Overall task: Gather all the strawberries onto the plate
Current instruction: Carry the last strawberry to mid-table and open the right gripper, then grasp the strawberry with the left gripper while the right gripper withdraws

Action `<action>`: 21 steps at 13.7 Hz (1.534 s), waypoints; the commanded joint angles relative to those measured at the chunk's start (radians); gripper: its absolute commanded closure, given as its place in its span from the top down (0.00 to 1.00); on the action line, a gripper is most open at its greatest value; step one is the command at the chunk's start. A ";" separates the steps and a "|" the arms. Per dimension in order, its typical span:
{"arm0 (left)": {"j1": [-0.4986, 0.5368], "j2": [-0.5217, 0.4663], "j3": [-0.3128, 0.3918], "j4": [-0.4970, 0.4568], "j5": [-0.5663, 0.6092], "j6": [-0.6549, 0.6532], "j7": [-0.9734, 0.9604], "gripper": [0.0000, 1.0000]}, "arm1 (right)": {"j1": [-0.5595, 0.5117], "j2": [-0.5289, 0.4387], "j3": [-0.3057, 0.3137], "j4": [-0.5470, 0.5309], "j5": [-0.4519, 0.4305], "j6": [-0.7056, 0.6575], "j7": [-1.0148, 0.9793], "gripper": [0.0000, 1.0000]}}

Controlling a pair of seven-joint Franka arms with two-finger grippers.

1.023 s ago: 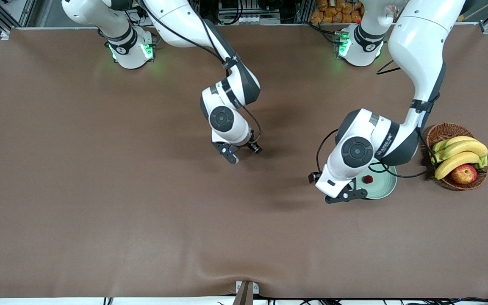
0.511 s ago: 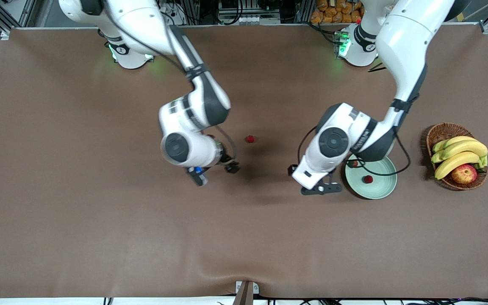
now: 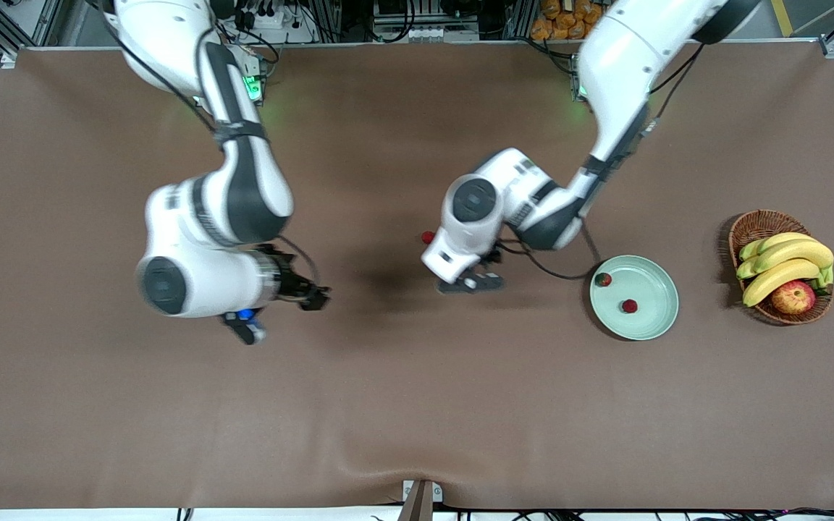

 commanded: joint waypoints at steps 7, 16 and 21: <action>-0.117 0.078 0.025 0.028 -0.002 0.126 -0.049 1.00 | 0.003 -0.023 -0.344 -0.021 -0.015 -0.177 -0.672 1.00; -0.126 0.126 0.030 0.022 0.053 0.129 -0.093 1.00 | 0.004 -0.016 -0.344 -0.021 -0.013 -0.175 -0.672 1.00; -0.148 0.126 0.030 -0.006 0.049 0.125 -0.150 1.00 | -0.028 -0.022 -0.320 -0.021 -0.004 -0.169 -0.680 1.00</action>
